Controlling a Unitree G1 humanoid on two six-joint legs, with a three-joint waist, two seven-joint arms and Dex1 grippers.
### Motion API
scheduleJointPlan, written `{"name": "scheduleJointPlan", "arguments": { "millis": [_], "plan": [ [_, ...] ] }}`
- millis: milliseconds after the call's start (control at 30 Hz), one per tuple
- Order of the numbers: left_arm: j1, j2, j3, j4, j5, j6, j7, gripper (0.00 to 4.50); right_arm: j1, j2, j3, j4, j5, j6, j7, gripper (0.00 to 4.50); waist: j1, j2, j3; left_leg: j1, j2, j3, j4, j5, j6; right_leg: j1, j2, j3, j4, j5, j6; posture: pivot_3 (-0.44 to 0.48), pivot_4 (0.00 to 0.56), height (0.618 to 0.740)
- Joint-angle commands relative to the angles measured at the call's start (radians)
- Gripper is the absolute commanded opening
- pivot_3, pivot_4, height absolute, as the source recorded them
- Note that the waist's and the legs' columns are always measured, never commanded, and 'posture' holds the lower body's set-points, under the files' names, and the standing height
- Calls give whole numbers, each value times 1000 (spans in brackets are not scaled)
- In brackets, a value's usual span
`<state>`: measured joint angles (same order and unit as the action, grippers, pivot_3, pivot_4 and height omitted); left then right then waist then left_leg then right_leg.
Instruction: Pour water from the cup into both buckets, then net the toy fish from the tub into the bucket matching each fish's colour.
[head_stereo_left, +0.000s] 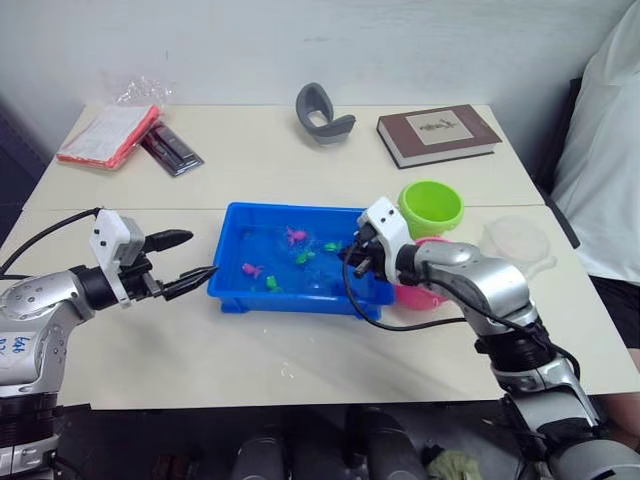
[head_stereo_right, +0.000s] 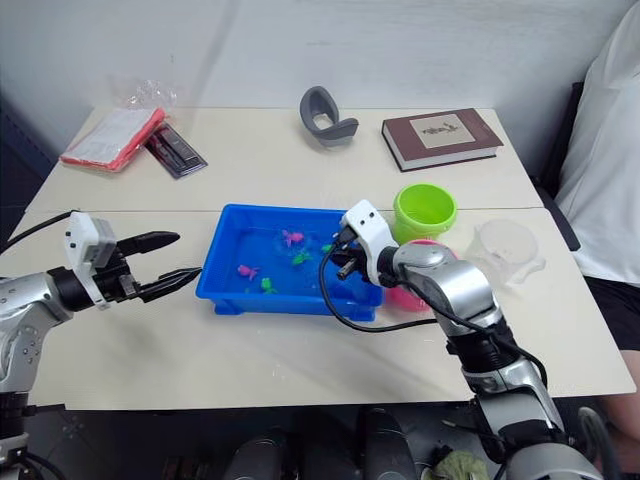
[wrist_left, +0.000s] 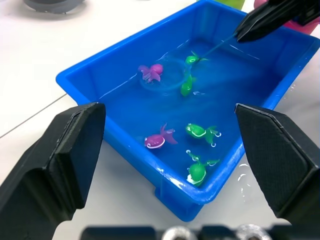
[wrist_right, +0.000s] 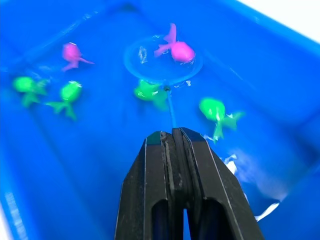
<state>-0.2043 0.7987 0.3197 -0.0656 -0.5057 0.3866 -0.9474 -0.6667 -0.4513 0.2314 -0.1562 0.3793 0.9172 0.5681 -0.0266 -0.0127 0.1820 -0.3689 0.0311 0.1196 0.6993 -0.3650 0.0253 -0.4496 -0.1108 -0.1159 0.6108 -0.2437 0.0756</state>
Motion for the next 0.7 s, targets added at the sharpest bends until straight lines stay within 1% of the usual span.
{"name": "scheduleJointPlan", "arguments": {
  "millis": [33, 167, 267, 333, 433, 500, 567, 700],
  "plan": [
    [-4, 0, -2, -19, -14, -9, -19, 4444, 43, -52, -53, -109, 19, -64, 62, 0, 0, 0, 0, 0, 0, 0, 0, 0, 0, 0, 0, 0, 0, 0, 0, 0, 150, 740],
    [-17, -6, -22, -14, -21, -15, -48, 4444, 121, -112, -108, -195, 33, -132, 115, 0, 0, 0, 0, 0, 0, 0, 0, 0, 0, 0, 0, 0, 0, 0, 0, 0, 150, 740],
    [-65, -28, -56, -4, -20, -48, -79, 4444, 218, -169, -193, -283, 63, -189, 162, 0, 7, 0, 0, 0, 0, 0, 0, 0, 0, 0, 0, -1, 0, 0, 0, 0, 150, 740],
    [-108, -41, -73, -2, -28, -42, -86, 4444, 257, -172, -255, -310, 83, -225, 160, 0, 8, 0, 0, 0, 0, 0, 0, 0, 0, 1, 1, 0, 0, 0, 0, 0, 150, 740],
    [-217, -47, -136, 21, -23, -14, -127, 4444, 314, -215, -380, -379, 140, -171, 147, 0, 16, 0, 0, 1, -1, 0, 0, 0, 1, 1, 1, 0, 0, 1, 1, 0, 150, 740],
    [-287, -52, -182, 50, -21, 2, -166, 4444, 363, -254, -458, -431, 183, -155, 164, 0, 25, 0, 0, 1, -1, 0, 0, 0, 1, 1, 2, 0, 0, 1, 1, 0, 150, 740],
    [-330, -64, -210, 69, -24, 12, -195, 4444, 413, -283, -514, -481, 217, -144, 168, 0, 28, 0, 0, 1, -1, 0, 0, 0, 1, 1, 3, 0, -1, 1, 1, 0, 150, 740],
    [-379, -103, -246, 96, -38, 31, -237, 4444, 528, -280, -620, -590, 267, -109, 104, 0, 28, 0, 0, 1, 0, 1, 0, 0, 1, 2, 4, 0, -2, 1, 1, 0, 150, 740]
  ]
}}
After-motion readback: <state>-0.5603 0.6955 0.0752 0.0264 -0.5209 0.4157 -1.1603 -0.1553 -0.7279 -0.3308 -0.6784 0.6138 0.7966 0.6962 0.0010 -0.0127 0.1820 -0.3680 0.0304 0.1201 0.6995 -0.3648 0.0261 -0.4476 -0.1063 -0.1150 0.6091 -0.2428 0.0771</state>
